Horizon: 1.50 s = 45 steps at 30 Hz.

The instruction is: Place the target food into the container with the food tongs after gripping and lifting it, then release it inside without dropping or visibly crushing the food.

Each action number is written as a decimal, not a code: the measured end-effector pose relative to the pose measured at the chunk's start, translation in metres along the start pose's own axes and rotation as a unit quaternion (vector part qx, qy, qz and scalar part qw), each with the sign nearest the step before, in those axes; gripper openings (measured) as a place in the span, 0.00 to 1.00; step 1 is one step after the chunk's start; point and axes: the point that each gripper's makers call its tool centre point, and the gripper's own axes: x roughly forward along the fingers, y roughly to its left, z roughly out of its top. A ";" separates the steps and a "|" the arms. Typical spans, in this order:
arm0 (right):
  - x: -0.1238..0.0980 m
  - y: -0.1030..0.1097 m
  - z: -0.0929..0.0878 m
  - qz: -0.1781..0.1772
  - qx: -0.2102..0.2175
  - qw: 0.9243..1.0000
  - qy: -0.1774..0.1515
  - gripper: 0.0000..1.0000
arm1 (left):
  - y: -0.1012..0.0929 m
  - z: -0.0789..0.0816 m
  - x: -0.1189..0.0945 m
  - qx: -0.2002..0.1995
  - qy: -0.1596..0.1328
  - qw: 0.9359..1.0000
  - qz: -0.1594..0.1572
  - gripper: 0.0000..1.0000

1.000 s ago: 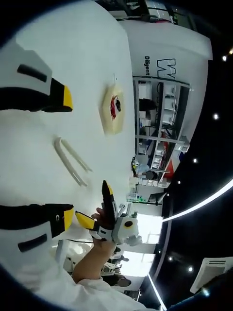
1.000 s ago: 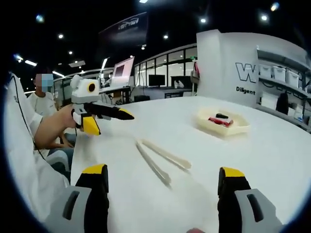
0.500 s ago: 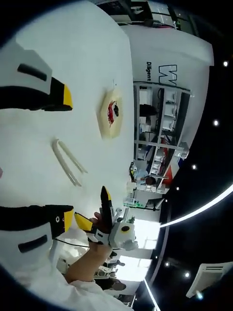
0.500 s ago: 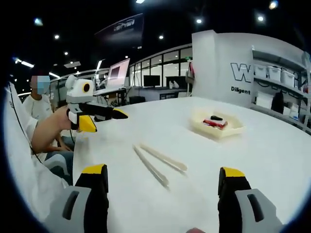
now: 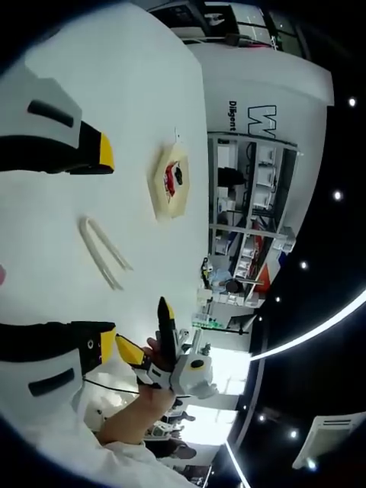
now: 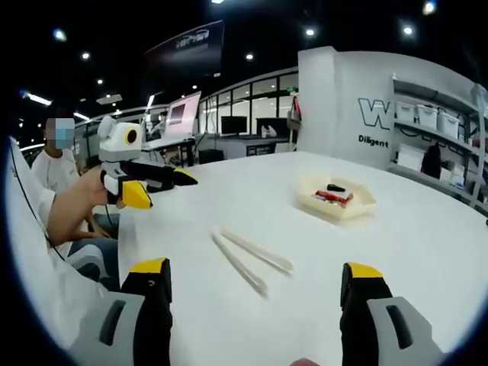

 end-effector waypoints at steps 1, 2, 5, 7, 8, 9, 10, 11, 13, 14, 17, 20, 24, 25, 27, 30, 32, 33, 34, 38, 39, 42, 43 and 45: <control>-0.001 0.000 0.001 -0.001 0.000 1.000 0.000 0.90 | 0.001 0.000 0.000 0.001 0.002 1.000 0.002 0.76; -0.001 0.001 0.002 -0.001 0.000 1.000 -0.001 0.90 | 0.001 0.000 0.000 0.001 0.002 1.000 0.003 0.76; -0.003 0.002 0.003 -0.003 -0.002 1.000 0.001 0.89 | 0.000 0.001 -0.003 0.001 0.005 1.000 0.008 0.76; -0.003 0.003 0.003 -0.004 -0.002 1.000 0.002 0.89 | 0.000 0.001 -0.005 0.001 0.005 1.000 0.011 0.75; -0.004 0.004 0.003 -0.004 -0.002 1.000 0.002 0.89 | 0.000 0.001 -0.006 0.001 0.005 1.000 0.013 0.75; -0.004 0.005 0.004 -0.003 -0.002 1.000 0.003 0.89 | 0.000 0.001 -0.007 0.001 0.006 1.000 0.014 0.75; -0.004 0.005 0.004 -0.004 -0.002 1.000 0.003 0.88 | 0.000 0.001 -0.007 0.001 0.006 1.000 0.014 0.74; -0.005 0.006 0.004 -0.004 -0.002 1.000 0.003 0.88 | -0.001 0.002 -0.008 0.001 0.006 1.000 0.015 0.74; -0.006 0.006 0.005 -0.004 -0.005 1.000 0.004 0.87 | -0.001 0.002 -0.009 0.001 0.007 1.000 0.016 0.74; -0.007 0.007 0.006 -0.005 -0.007 1.000 0.005 0.87 | -0.002 0.002 -0.010 0.002 0.006 1.000 0.016 0.74; -0.010 0.008 0.008 -0.007 -0.008 1.000 0.004 0.87 | -0.003 0.002 -0.011 0.003 0.006 1.000 0.017 0.73; -0.012 0.008 0.010 -0.008 -0.011 1.000 0.004 0.87 | -0.005 0.002 -0.013 0.005 0.007 1.000 0.019 0.73; -0.014 0.009 0.011 -0.012 -0.010 1.000 0.006 0.86 | -0.004 0.005 -0.017 0.005 0.006 1.000 0.025 0.72; -0.014 0.009 0.011 -0.012 -0.009 1.000 0.007 0.86 | -0.004 0.005 -0.018 0.004 0.007 1.000 0.026 0.72; -0.015 0.010 0.010 -0.014 -0.009 1.000 0.011 0.86 | -0.004 0.005 -0.019 0.003 0.008 1.000 0.029 0.71; -0.016 0.011 0.011 -0.015 -0.009 1.000 0.013 0.85 | -0.005 0.004 -0.019 0.000 0.012 0.999 0.031 0.71; -0.017 0.010 0.011 -0.016 -0.007 1.000 0.013 0.85 | -0.005 0.004 -0.020 -0.001 0.013 0.999 0.032 0.71; -0.017 0.010 0.011 -0.017 -0.006 1.000 0.014 0.84 | -0.005 0.004 -0.020 -0.002 0.014 0.999 0.032 0.71; -0.017 0.010 0.011 -0.017 -0.006 1.000 0.015 0.84 | -0.005 0.004 -0.020 -0.002 0.014 0.999 0.033 0.71; -0.018 0.009 0.011 -0.021 0.002 1.000 0.017 0.83 | -0.005 0.005 -0.022 -0.004 0.015 0.999 0.037 0.71; -0.018 0.008 0.011 -0.021 0.003 1.000 0.017 0.83 | -0.005 0.005 -0.022 -0.004 0.015 0.999 0.038 0.71; -0.018 0.008 0.011 -0.020 0.006 1.000 0.018 0.82 | -0.004 0.006 -0.023 -0.004 0.014 0.999 0.041 0.71; -0.018 0.008 0.011 -0.021 0.007 1.000 0.019 0.82 | -0.004 0.007 -0.023 -0.003 0.014 0.999 0.042 0.70; -0.018 0.007 0.011 -0.023 0.006 1.000 0.020 0.82 | -0.004 0.007 -0.024 -0.003 0.015 0.999 0.043 0.70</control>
